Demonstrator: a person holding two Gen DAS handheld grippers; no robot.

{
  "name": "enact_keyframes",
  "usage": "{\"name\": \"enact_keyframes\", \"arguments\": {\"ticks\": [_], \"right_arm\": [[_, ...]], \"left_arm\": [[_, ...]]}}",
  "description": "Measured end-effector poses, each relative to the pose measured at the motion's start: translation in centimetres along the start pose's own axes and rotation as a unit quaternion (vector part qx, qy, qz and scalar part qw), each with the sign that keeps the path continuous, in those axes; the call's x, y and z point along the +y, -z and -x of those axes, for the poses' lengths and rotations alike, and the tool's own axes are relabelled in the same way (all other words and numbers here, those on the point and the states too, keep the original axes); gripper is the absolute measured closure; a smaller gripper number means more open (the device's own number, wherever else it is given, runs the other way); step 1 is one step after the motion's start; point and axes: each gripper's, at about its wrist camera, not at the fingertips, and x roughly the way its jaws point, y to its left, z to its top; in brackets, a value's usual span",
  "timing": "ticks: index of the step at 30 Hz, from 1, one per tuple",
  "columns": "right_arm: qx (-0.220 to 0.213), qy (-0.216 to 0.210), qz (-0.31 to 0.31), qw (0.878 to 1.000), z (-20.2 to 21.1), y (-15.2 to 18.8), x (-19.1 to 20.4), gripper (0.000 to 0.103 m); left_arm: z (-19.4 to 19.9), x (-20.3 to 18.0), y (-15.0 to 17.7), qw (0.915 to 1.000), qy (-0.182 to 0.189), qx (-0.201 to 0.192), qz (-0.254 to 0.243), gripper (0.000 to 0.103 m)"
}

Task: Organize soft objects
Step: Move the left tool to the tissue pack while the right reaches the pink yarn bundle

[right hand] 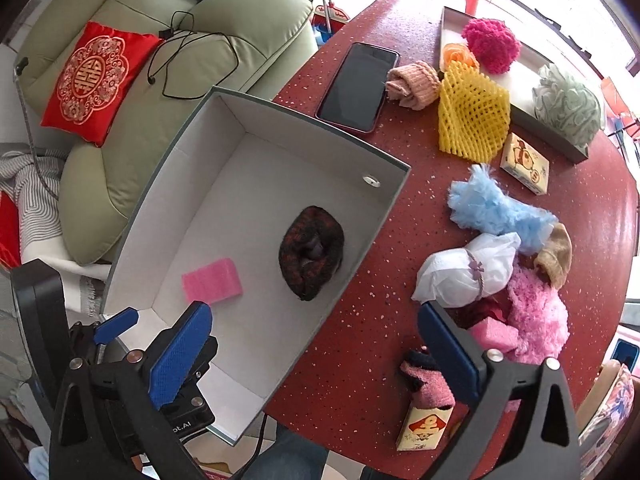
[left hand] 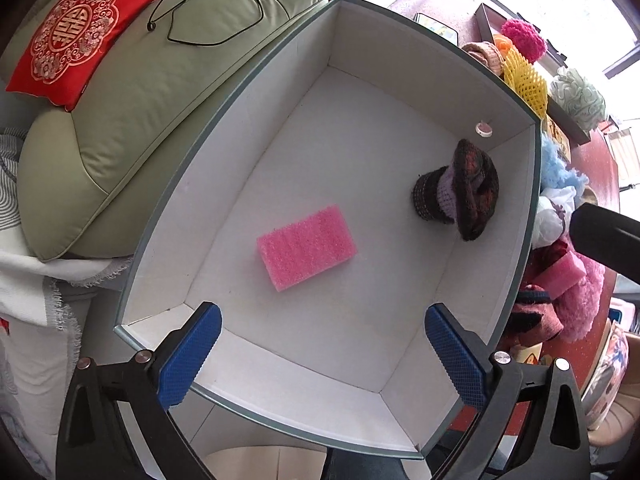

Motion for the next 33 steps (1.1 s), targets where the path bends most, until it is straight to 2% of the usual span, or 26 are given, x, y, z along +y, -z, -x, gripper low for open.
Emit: {"name": "enact_keyframes", "arguments": {"ticks": [9, 12, 16, 22, 24, 27, 30, 33], "right_arm": [[-0.002, -0.011, -0.094, 0.996, 1.4, 5.8, -6.3, 0.000], [-0.002, -0.004, -0.152, 0.988, 1.8, 8.5, -10.3, 0.000], [0.004, 0.012, -0.232, 0.973, 1.8, 12.6, -16.4, 0.000], [0.025, 0.024, -0.293, 0.956, 1.1, 17.0, -23.0, 0.000], [0.030, 0.027, -0.289, 0.956, 0.8, 17.5, -24.3, 0.000], [0.038, 0.034, -0.255, 0.966, 0.1, 17.4, -25.2, 0.000], [0.047, 0.037, -0.204, 0.977, -1.0, 16.7, -25.6, 0.000], [0.046, 0.038, -0.149, 0.987, -2.0, 15.0, -25.5, 0.000]], "left_arm": [[0.5, -3.5, 1.3, 0.9965, -0.010, 0.022, -0.080, 0.001], [1.2, -5.9, 1.9, 0.9929, -0.009, 0.019, -0.117, 0.001], [2.0, -9.6, 2.9, 0.9867, -0.002, 0.015, -0.162, 0.001], [2.2, -15.7, 5.3, 0.9737, 0.005, 0.028, -0.226, 0.001], [1.6, -17.4, 6.3, 0.9704, 0.015, 0.048, -0.236, 0.001], [-0.6, -19.6, 7.9, 0.9673, 0.027, 0.091, -0.235, 0.001], [-3.3, -21.1, 9.4, 0.9693, 0.022, 0.122, -0.212, 0.001], [-5.4, -21.9, 10.8, 0.9750, 0.008, 0.132, -0.179, 0.001]]}}
